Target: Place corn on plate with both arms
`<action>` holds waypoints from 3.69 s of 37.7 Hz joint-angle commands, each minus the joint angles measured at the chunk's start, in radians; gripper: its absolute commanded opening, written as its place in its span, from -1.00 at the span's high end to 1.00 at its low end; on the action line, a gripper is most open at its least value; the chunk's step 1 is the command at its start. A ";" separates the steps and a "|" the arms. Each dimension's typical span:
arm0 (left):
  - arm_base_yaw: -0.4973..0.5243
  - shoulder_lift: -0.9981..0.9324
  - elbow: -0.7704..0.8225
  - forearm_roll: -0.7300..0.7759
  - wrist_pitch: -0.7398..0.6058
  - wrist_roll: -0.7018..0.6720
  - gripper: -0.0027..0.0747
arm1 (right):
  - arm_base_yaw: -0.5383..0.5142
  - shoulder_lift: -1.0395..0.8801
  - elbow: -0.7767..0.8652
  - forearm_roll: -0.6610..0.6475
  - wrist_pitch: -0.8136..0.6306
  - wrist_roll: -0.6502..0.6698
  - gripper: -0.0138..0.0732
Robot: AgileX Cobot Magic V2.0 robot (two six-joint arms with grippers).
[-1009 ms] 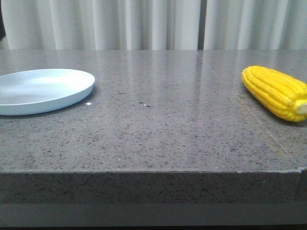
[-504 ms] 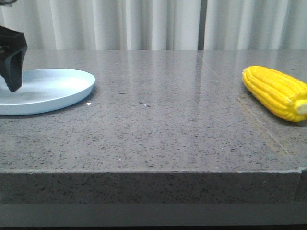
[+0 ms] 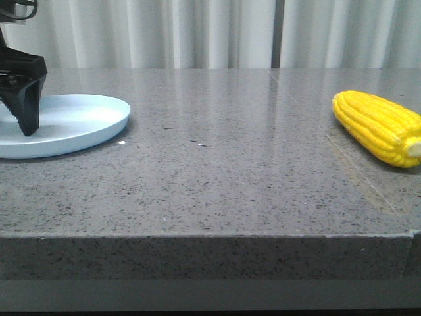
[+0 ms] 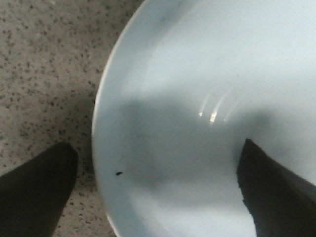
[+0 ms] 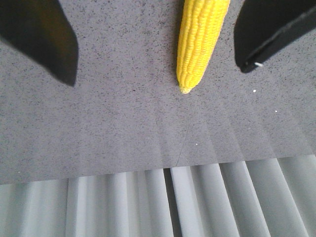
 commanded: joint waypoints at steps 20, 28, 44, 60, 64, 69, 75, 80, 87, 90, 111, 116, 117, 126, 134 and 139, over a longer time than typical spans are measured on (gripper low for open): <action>0.001 -0.036 -0.030 0.000 -0.026 -0.012 0.92 | -0.008 0.014 -0.035 -0.002 -0.086 -0.008 -0.84; 0.001 -0.048 -0.036 -0.044 -0.067 -0.012 0.98 | -0.008 0.014 -0.035 -0.002 -0.086 -0.008 -0.84; -0.014 -0.084 -0.193 -0.438 -0.057 0.105 0.98 | -0.008 0.014 -0.035 -0.002 -0.086 -0.008 -0.84; -0.170 0.012 -0.195 -0.470 -0.069 0.104 0.98 | -0.008 0.014 -0.035 -0.002 -0.086 -0.008 -0.84; -0.181 0.037 -0.195 -0.470 -0.057 0.104 0.98 | -0.008 0.014 -0.035 -0.002 -0.086 -0.008 -0.84; -0.181 0.049 -0.195 -0.470 -0.067 0.102 0.98 | -0.008 0.014 -0.035 -0.002 -0.086 -0.008 -0.84; -0.181 0.049 -0.195 -0.459 -0.066 0.102 0.74 | -0.008 0.014 -0.035 -0.002 -0.086 -0.008 -0.84; -0.179 0.049 -0.195 -0.455 -0.066 0.102 0.34 | -0.008 0.014 -0.035 -0.002 -0.086 -0.008 -0.84; -0.179 0.020 -0.229 -0.351 -0.041 0.102 0.22 | -0.008 0.014 -0.035 -0.002 -0.086 -0.008 -0.84; -0.179 -0.011 -0.244 -0.285 -0.024 0.078 0.23 | -0.008 0.014 -0.035 -0.002 -0.086 -0.008 -0.84; -0.056 -0.302 -0.065 0.060 -0.021 -0.084 0.98 | -0.008 0.014 -0.035 -0.002 -0.086 -0.008 -0.84; -0.041 -0.394 0.058 0.039 -0.126 -0.086 0.98 | -0.008 0.014 -0.035 -0.002 -0.086 -0.008 -0.84; -0.043 -0.420 0.090 0.031 -0.160 -0.086 0.98 | -0.008 0.014 -0.035 -0.002 -0.086 -0.008 -0.84; -0.043 -0.683 0.387 0.014 -0.435 -0.084 0.98 | -0.008 0.014 -0.035 -0.002 -0.086 -0.008 -0.84; -0.043 -0.982 0.644 0.035 -0.660 -0.080 0.98 | -0.008 0.014 -0.035 -0.002 -0.086 -0.008 -0.84; -0.043 -1.169 0.754 0.062 -0.709 -0.080 0.98 | -0.008 0.014 -0.035 -0.002 -0.086 -0.008 -0.84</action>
